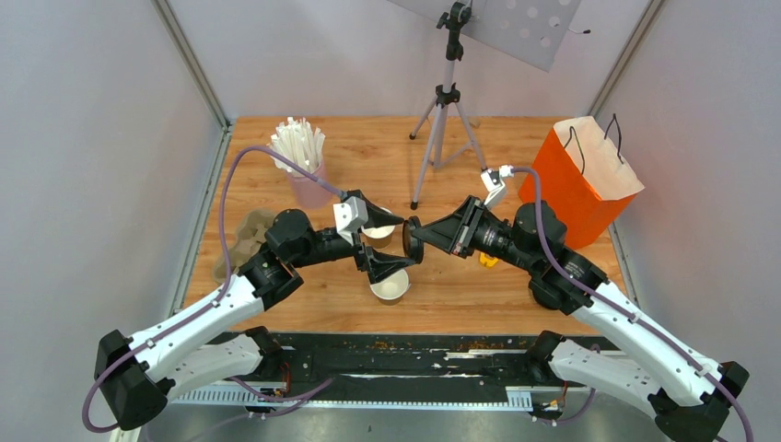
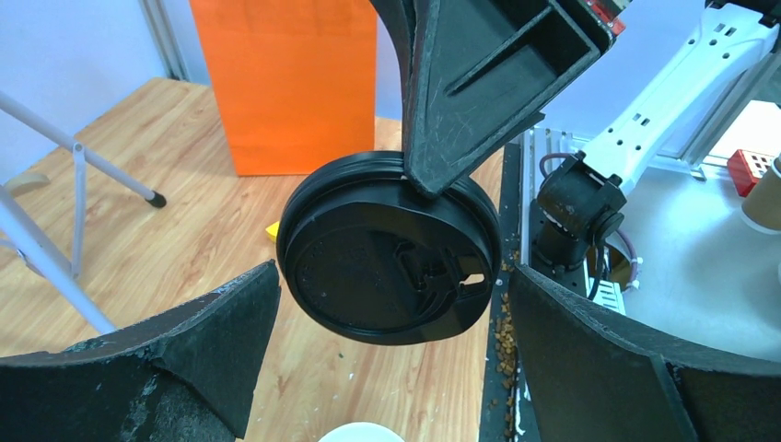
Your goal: Pack the takeout coffee
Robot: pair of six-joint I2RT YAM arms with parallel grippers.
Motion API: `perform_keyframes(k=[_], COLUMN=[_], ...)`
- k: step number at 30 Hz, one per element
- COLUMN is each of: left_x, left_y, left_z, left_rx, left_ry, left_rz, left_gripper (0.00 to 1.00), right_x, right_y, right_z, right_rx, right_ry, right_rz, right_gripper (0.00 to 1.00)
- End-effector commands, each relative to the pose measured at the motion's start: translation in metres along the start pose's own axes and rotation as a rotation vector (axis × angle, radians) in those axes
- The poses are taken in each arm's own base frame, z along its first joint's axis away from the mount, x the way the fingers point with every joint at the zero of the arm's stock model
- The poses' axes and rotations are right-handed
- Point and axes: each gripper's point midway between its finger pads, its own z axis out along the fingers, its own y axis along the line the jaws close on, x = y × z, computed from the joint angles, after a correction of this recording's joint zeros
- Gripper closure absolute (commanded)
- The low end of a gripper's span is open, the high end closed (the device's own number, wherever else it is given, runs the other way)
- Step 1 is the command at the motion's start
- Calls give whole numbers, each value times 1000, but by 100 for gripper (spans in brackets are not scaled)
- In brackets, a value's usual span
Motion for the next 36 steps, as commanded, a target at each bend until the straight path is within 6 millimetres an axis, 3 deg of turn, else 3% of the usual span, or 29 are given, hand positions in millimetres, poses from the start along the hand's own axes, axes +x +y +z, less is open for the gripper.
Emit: perform_keyframes(k=[1, 23, 29, 33, 36], left_x=[-17, -11, -10, -10, -9], left_y=[-6, -6, -10, -8, -3], left_z=[2, 5, 4, 3, -1], left_rx=[35, 53, 77, 61, 11], left_ry=[-56, -38, -30, -12, 5], left_rz=[62, 61, 62, 54, 39], left_gripper=[0, 0, 10, 17, 16], right_x=[-3, -2, -2, -1, -2], right_y=[16, 15, 14, 10, 5], right_z=[-3, -3, -4, -5, -9], right_rx=[-65, -74, -70, -57, -28], right_ry=[-13, -12, -16, -17, -34], right_rz=[-10, 0, -1, 3, 0], right_gripper=[93, 92, 91, 85, 67])
